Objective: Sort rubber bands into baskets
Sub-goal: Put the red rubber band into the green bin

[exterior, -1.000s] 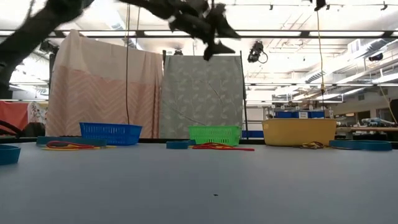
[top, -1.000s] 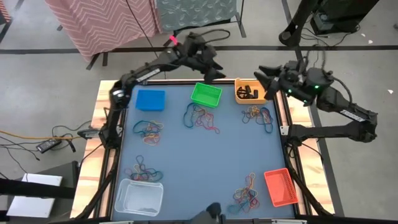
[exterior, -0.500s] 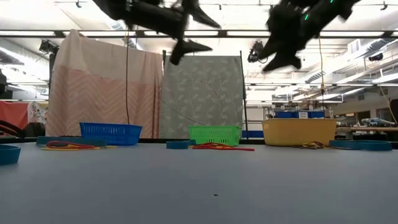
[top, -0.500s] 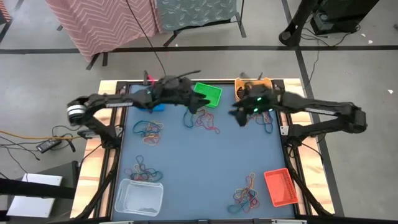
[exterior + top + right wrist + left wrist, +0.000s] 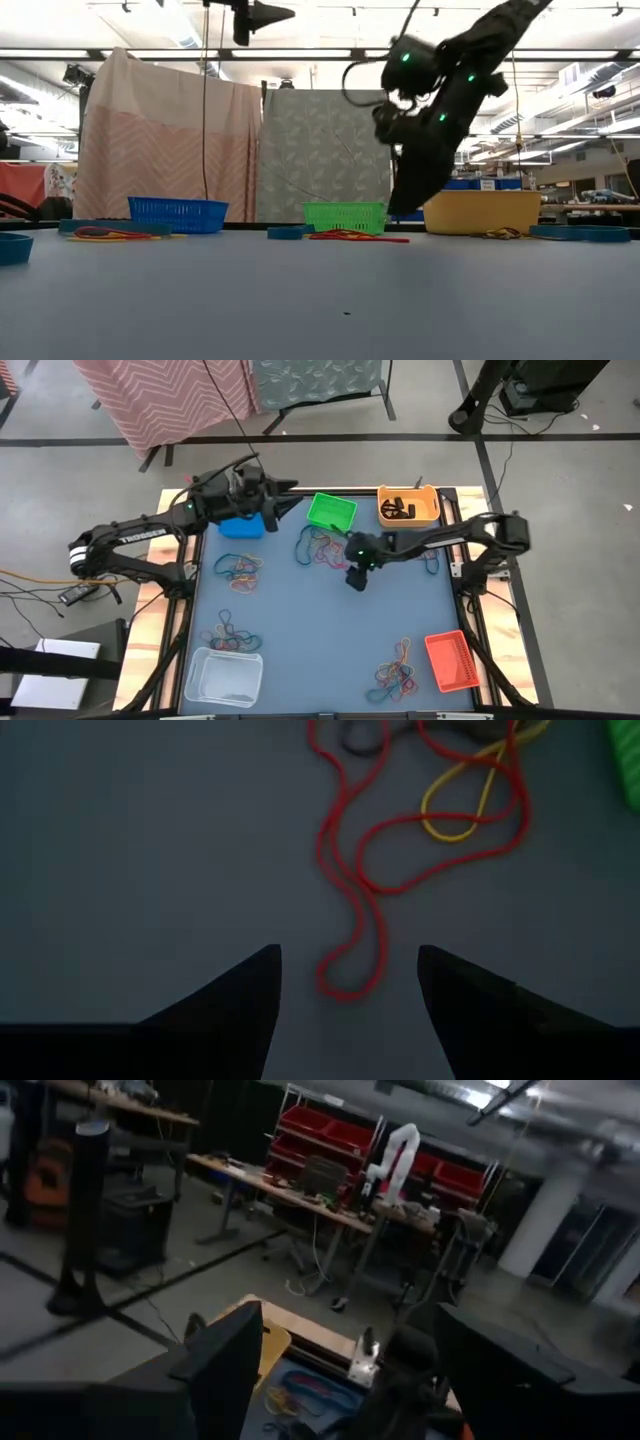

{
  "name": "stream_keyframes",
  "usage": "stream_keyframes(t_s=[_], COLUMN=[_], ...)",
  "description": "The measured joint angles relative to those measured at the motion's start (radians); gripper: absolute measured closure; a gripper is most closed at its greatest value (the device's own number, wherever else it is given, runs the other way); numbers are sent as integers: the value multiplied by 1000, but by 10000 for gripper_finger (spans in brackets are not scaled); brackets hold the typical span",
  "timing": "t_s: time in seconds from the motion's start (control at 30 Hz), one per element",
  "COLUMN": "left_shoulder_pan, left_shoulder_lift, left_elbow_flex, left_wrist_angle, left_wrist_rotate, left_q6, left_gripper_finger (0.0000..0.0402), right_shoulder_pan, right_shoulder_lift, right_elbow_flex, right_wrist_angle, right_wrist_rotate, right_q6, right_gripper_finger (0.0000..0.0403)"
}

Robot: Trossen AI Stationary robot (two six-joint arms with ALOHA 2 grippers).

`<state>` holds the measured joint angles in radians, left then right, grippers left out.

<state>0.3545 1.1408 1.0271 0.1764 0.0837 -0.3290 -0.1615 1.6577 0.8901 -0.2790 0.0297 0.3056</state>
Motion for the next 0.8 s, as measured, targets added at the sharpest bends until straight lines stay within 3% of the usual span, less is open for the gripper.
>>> stream_keyframes(t_s=[0.23,0.43,0.57,0.7,0.8], left_shoulder_pan=[0,-1,-1,-1,0], left_shoulder_lift=[-6,-6,-9,-8,-8], left_elbow_flex=[0,0,0,0,0], left_wrist_angle=[-2,-31,-34,-35,-31], left_wrist_rotate=[26,32,37,37,37], left_q6=[83,89,89,89,90], left_gripper_finger=[108,108,108,108,108], right_shoulder_pan=[10,33,34,23,4], right_shoulder_lift=[141,220,240,224,178], right_elbow_flex=[59,114,135,135,128], right_wrist_angle=[-2,-48,-84,-118,-157], right_wrist_rotate=[11,87,80,58,-36], right_q6=[58,71,102,100,77], right_gripper_finger=[156,176,246,368,389])
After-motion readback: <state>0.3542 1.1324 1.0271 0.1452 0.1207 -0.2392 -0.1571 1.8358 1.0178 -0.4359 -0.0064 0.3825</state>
